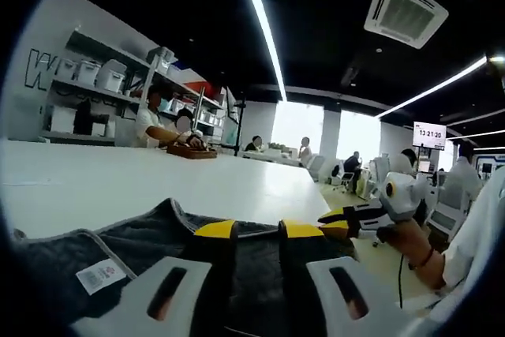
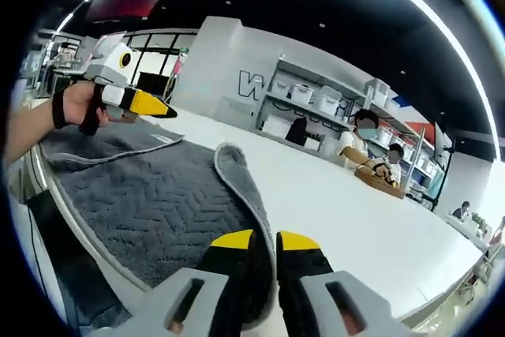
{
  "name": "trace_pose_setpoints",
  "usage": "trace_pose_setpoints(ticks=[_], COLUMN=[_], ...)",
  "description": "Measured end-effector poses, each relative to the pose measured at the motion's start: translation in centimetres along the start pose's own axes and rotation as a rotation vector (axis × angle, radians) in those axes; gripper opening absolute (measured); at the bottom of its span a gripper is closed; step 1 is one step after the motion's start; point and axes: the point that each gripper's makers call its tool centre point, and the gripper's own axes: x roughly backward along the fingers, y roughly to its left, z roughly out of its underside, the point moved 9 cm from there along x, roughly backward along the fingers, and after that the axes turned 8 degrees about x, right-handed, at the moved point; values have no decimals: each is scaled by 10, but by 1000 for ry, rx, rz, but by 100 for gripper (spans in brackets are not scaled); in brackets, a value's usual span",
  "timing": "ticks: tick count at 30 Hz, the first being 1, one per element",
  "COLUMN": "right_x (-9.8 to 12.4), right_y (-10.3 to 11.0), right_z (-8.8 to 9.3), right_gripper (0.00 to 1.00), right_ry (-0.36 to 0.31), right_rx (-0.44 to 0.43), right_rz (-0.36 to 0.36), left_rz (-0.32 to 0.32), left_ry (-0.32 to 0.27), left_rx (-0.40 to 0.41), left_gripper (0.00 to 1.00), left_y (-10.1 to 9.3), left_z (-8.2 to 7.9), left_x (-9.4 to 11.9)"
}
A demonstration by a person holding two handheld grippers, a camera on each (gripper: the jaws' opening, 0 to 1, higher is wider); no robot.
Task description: Open the folded towel by lifting each exposed corner and separating the folded layers until the towel lies flat within the target outline without major curled edges
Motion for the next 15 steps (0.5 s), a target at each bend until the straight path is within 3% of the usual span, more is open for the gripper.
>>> trace_pose_setpoints(ticks=[9,14,15], right_x=[-18,-21,-30], right_y=[11,14,20], right_z=[-19,-23,-32], right_gripper=[4,4,4], right_ry=[-9,-12,-10], right_rx=[89,101,135], right_rz=[-82,-88,-121], left_rz=[-3,-6,-7], left_ry=[6,16,11], left_rx=[-14,-20,-31], left_gripper=[24,25,25], left_y=[-1,-2,-3], left_z=[3,5,7], left_x=[7,11,19])
